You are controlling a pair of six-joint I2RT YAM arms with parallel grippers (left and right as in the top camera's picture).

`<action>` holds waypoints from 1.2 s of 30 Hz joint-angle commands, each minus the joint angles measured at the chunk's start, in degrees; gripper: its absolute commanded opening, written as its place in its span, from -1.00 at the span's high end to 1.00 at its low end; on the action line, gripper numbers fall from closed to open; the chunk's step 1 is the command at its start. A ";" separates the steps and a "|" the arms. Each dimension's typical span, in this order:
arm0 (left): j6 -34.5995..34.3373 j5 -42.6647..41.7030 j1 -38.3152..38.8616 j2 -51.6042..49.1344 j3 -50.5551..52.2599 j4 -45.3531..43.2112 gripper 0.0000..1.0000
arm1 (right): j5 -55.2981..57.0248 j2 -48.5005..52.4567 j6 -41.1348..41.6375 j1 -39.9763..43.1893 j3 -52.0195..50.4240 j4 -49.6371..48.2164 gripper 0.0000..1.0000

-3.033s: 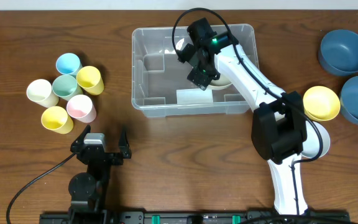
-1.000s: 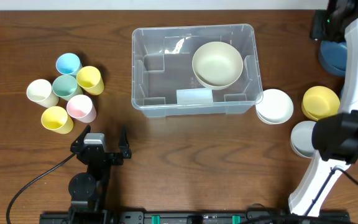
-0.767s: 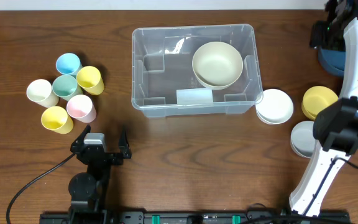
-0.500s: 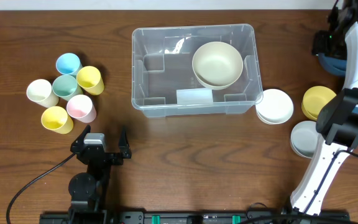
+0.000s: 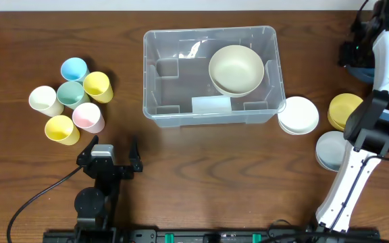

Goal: Pack container
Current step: 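Move the right gripper to the dark teal bowl and grasp its rim, then carry the teal bowl over the bin and lower it onto the cream bowl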

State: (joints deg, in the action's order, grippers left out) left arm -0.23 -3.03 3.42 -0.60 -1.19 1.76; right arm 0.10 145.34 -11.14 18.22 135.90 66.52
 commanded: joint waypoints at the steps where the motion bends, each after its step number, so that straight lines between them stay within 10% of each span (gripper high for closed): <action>1: -0.68 0.00 -0.24 0.37 0.96 2.03 -0.96 | -0.09 2.71 -1.38 -0.02 -0.07 -0.20 -0.12; 16: -0.68 0.00 -0.24 0.37 0.96 2.03 -0.96 | -1.44 2.25 -1.16 -2.10 0.09 -0.46 0.97; 36: -0.68 0.02 -0.24 0.37 0.96 2.03 -0.96 | -2.08 -25.99 -0.04 -19.54 0.28 2.10 0.98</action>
State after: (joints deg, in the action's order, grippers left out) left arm -0.23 -3.05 3.42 -0.60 -1.19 1.74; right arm -1.41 125.99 -12.08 2.15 135.41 68.14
